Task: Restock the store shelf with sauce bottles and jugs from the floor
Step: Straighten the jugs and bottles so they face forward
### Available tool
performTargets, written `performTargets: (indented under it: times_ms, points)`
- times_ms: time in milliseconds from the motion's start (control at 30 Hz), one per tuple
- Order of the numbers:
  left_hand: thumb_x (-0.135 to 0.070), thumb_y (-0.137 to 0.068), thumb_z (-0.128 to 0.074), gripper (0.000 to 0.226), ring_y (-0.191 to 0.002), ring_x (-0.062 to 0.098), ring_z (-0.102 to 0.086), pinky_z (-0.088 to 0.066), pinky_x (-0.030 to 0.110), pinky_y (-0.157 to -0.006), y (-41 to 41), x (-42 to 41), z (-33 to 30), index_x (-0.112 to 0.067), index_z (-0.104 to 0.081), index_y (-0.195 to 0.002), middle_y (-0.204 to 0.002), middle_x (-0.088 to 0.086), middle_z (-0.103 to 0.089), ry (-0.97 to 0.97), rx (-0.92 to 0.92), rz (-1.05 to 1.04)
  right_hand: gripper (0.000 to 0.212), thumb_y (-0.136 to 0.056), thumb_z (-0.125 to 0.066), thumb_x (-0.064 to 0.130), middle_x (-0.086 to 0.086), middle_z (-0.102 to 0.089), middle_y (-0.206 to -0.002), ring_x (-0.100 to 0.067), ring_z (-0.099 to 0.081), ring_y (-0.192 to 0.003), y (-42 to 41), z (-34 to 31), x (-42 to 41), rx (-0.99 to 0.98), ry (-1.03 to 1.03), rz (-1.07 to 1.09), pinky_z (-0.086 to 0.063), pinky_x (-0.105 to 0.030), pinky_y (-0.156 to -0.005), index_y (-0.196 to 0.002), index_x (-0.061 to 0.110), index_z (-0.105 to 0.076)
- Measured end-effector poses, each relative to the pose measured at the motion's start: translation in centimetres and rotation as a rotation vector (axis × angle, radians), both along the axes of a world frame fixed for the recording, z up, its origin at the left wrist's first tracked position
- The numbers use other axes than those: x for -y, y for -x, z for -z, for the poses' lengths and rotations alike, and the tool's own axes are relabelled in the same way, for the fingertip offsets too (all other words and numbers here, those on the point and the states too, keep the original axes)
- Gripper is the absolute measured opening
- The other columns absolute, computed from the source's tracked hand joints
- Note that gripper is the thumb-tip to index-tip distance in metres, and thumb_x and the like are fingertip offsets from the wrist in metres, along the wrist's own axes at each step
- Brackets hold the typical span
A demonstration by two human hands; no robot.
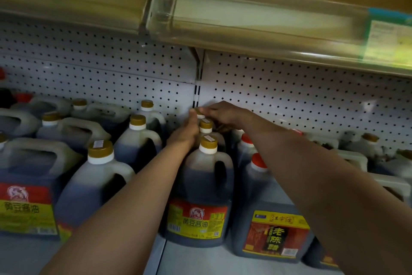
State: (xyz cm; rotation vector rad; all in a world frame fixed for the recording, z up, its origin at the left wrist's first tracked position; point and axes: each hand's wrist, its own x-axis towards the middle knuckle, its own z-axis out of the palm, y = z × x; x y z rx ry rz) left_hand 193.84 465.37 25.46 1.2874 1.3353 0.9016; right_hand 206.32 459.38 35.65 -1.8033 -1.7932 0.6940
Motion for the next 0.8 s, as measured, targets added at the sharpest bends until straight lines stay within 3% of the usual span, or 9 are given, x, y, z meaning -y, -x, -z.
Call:
performTargets:
  times_ms: [133, 233, 367, 533, 633, 733, 800]
  points:
    - [-0.097, -0.069, -0.015, 0.108, -0.132, 0.031, -0.050, -0.035, 0.045, -0.114, 2.5, 7.7, -4.9, -0.025, -0.057, -0.137, -0.146, 0.014, -0.051, -0.027, -0.071, -0.029, 0.037, -0.099, -0.054, 0.055, -0.007, -0.067, -0.117, -0.025, -0.065, -0.105, -0.4, 0.0, 0.0, -0.016, 0.007, -0.009, -0.057, -0.043, -0.095, -0.118, 0.026, -0.066]
    - [-0.084, -0.088, -0.014, 0.090, -0.136, 0.033, -0.045, -0.033, 0.044, -0.116, 2.8, 9.3, -5.7, -0.023, -0.050, -0.143, -0.150, 0.016, -0.046, -0.065, -0.154, 0.026, 0.031, -0.101, -0.053, 0.050, -0.006, -0.065, -0.118, -0.023, -0.064, -0.106, -0.8, -0.1, -0.1, -0.034, 0.010, -0.036, -0.058, -0.041, -0.092, -0.119, 0.027, -0.063]
    - [-0.080, -0.091, -0.016, 0.087, -0.135, 0.033, -0.046, -0.033, 0.042, -0.115, 2.8, 9.3, -5.7, -0.019, -0.051, -0.143, -0.149, 0.017, -0.046, -0.080, -0.200, 0.048, 0.036, -0.103, -0.052, 0.046, -0.008, -0.062, -0.118, -0.025, -0.063, -0.105, -1.6, -0.2, -0.2, -0.014, 0.007, -0.077, -0.058, -0.036, -0.080, -0.129, 0.022, -0.058]
    - [-0.084, -0.087, -0.014, 0.094, -0.135, 0.033, -0.047, -0.035, 0.042, -0.114, 2.3, 8.8, -5.3, -0.018, -0.052, -0.142, -0.149, 0.016, -0.047, -0.047, -0.196, 0.042, 0.043, -0.097, -0.058, 0.053, -0.009, -0.068, -0.094, -0.022, -0.069, -0.083, -2.0, -0.3, 0.0, 0.056, -0.013, 0.023, -0.057, -0.029, -0.066, -0.105, 0.012, -0.064]
    - [-0.091, -0.079, -0.017, 0.100, -0.132, 0.033, -0.049, -0.035, 0.046, -0.114, 2.1, 8.4, -5.0, -0.020, -0.055, -0.138, -0.147, 0.014, -0.049, -0.020, -0.073, 0.014, 0.050, -0.095, -0.058, 0.059, -0.012, -0.071, -0.093, -0.027, -0.072, -0.084, -1.7, -0.2, 0.1, 0.093, -0.033, 0.053, -0.061, -0.036, -0.078, -0.103, 0.010, -0.066]
    - [-0.103, -0.061, -0.017, 0.113, -0.122, 0.031, -0.057, -0.038, 0.047, -0.112, 1.3, 6.2, -3.9, -0.019, -0.066, -0.117, -0.138, 0.015, -0.058, 0.026, 0.096, 0.026, 0.055, -0.096, -0.054, 0.062, -0.009, -0.071, -0.086, -0.023, -0.071, -0.076, -1.2, -0.4, 0.8, 0.143, -0.090, 0.098, -0.057, -0.032, -0.068, -0.099, 0.009, -0.069]
    - [-0.084, -0.087, -0.015, 0.089, -0.117, 0.029, -0.060, -0.040, 0.044, -0.111, 1.4, 7.0, -4.5, -0.015, -0.066, -0.110, -0.131, 0.016, -0.063, 0.042, 0.143, 0.008, 0.058, -0.096, -0.053, 0.063, -0.007, -0.072, -0.088, -0.019, -0.068, -0.078, -1.0, -0.8, 1.4, 0.152, -0.195, 0.135, -0.053, -0.030, -0.068, -0.098, 0.008, -0.071]
